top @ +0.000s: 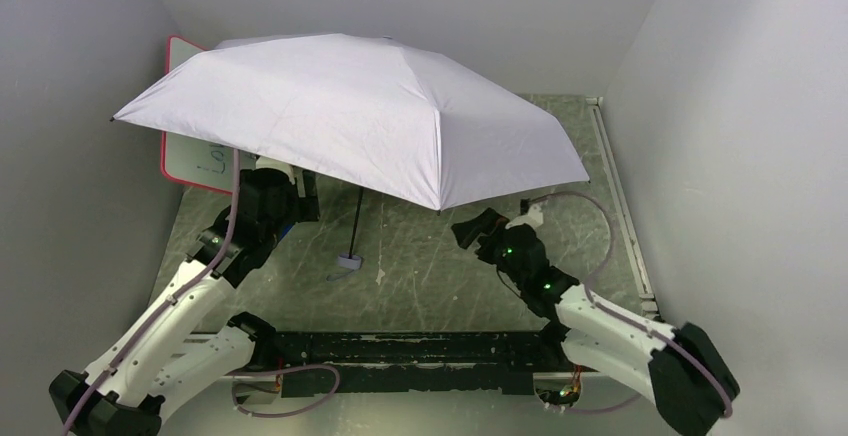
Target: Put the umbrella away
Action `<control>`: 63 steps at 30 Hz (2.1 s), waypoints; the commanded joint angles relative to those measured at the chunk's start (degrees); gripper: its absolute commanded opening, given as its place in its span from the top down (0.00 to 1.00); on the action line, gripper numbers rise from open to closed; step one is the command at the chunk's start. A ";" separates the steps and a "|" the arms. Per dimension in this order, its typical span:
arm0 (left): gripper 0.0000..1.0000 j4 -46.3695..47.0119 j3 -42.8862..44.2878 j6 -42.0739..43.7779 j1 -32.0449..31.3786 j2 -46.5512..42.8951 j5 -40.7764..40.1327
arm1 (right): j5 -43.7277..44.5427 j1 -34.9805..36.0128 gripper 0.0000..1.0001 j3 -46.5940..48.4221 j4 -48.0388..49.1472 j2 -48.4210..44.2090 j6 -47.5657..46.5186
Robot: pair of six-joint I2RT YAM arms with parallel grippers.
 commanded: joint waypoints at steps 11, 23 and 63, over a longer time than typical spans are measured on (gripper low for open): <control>0.12 1.37 0.01 1.21 0.23 0.25 3.10 | 4.97 16.42 0.06 15.73 25.14 30.58 -9.41; 0.15 0.44 0.70 1.30 0.23 1.89 3.52 | -1.50 16.94 0.06 31.92 27.14 42.99 -20.54; 0.15 0.91 0.37 1.65 0.28 0.87 4.39 | 1.78 9.41 0.53 58.36 30.07 58.75 -25.07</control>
